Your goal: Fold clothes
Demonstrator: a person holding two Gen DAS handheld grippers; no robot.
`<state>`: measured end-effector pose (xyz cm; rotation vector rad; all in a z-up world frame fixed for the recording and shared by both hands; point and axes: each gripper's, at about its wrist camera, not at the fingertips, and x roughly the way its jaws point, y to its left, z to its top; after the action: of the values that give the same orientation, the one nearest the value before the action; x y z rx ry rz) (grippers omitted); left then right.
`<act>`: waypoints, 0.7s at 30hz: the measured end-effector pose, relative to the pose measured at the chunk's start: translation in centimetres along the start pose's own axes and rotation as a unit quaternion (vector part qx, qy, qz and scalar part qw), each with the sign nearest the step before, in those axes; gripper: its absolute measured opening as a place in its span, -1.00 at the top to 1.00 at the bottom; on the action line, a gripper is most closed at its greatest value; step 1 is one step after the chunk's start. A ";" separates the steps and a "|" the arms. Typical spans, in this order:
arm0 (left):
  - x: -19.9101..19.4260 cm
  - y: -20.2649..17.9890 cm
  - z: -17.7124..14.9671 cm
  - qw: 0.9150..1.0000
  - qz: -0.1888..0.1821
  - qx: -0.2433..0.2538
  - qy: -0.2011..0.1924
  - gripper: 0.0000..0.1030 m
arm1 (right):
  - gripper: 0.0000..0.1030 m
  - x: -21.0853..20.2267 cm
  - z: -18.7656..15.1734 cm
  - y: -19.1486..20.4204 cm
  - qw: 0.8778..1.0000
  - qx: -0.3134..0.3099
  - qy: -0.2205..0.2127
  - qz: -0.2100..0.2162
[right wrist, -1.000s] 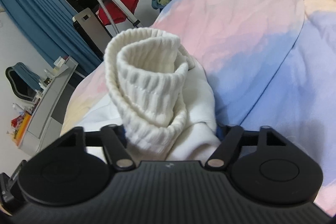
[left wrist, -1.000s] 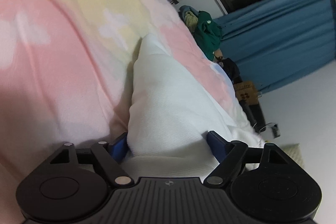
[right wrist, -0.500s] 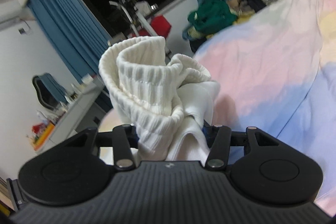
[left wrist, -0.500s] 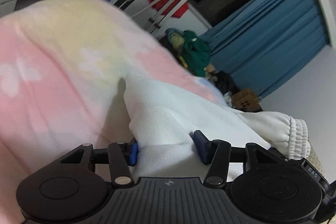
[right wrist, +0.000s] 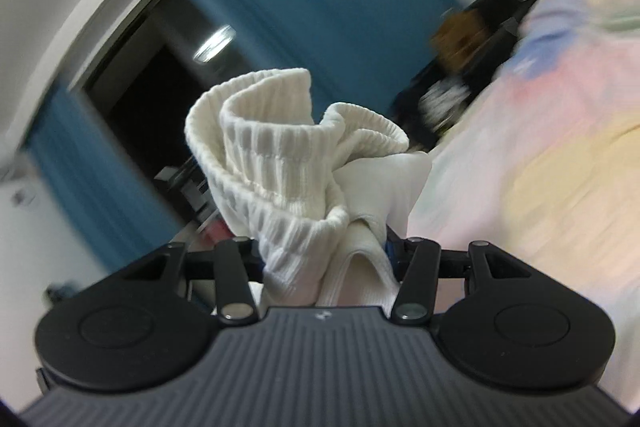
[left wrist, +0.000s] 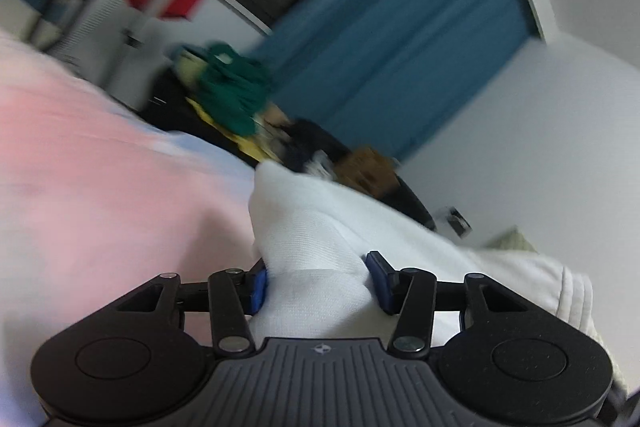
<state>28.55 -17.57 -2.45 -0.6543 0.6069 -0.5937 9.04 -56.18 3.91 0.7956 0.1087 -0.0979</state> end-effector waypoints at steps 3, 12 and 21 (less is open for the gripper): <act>7.2 -3.0 -0.3 0.999 -0.029 0.007 0.019 0.12 | -0.01 1.0 2.1 -5.0 0.997 0.044 -0.035 -0.043; 22.0 -2.4 -6.8 0.991 -0.001 0.066 0.120 0.06 | -0.04 3.7 -1.7 -17.2 0.974 0.125 -0.001 -0.191; 21.4 -3.3 -8.4 0.987 0.028 0.104 0.120 -0.24 | -0.31 3.7 -3.2 -19.0 0.967 0.153 0.013 -0.205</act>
<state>36.27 -37.11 -12.43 -0.3706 0.7739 -0.6783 10.04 -67.27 -12.27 1.0755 0.2883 -0.5057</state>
